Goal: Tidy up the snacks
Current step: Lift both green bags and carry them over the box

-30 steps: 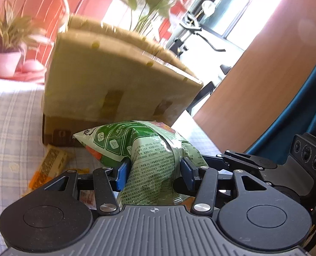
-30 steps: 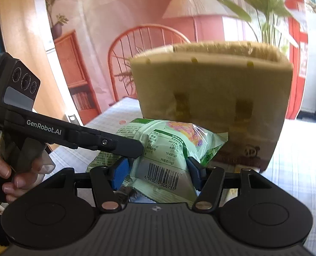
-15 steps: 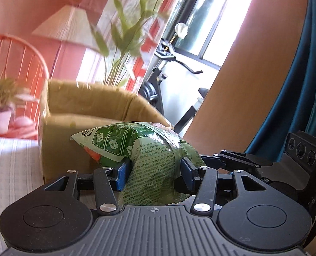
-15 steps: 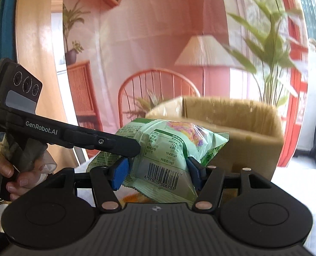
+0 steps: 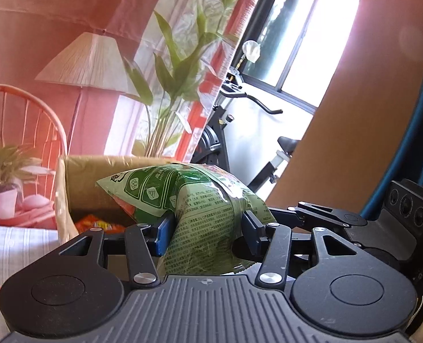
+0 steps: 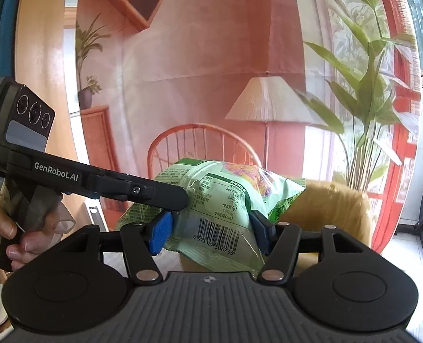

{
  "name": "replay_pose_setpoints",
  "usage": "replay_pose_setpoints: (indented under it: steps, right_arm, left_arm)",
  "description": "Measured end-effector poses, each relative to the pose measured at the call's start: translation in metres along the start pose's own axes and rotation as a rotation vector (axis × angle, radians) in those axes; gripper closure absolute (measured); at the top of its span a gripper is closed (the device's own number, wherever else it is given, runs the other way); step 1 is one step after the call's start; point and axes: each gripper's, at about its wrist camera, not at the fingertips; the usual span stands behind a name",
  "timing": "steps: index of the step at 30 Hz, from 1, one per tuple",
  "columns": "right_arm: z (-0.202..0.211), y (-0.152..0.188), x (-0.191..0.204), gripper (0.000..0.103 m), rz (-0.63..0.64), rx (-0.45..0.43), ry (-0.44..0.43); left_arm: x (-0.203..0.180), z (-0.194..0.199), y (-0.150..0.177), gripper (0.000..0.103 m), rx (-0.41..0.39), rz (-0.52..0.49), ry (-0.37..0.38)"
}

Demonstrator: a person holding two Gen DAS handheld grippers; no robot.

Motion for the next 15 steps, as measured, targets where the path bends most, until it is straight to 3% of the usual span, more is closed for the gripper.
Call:
replay_pose_setpoints:
  steps: [8,15]
  right_arm:
    - [-0.051,-0.024,-0.040,0.042,-0.014,0.015,0.003]
    - [-0.093,-0.023,-0.070,0.042,-0.066,0.076,0.017]
  left_arm:
    - [0.028,-0.046,-0.034,0.049,0.031,0.017,-0.044]
    - [0.057,-0.087,-0.041,0.049,0.094,0.070,-0.060]
Point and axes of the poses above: each gripper's, at about its wrist camera, not at the fingertips, and z roughly against the way its jaws point, x to its left, y to its underside, and after that the axes turned 1 degree about -y, right-handed
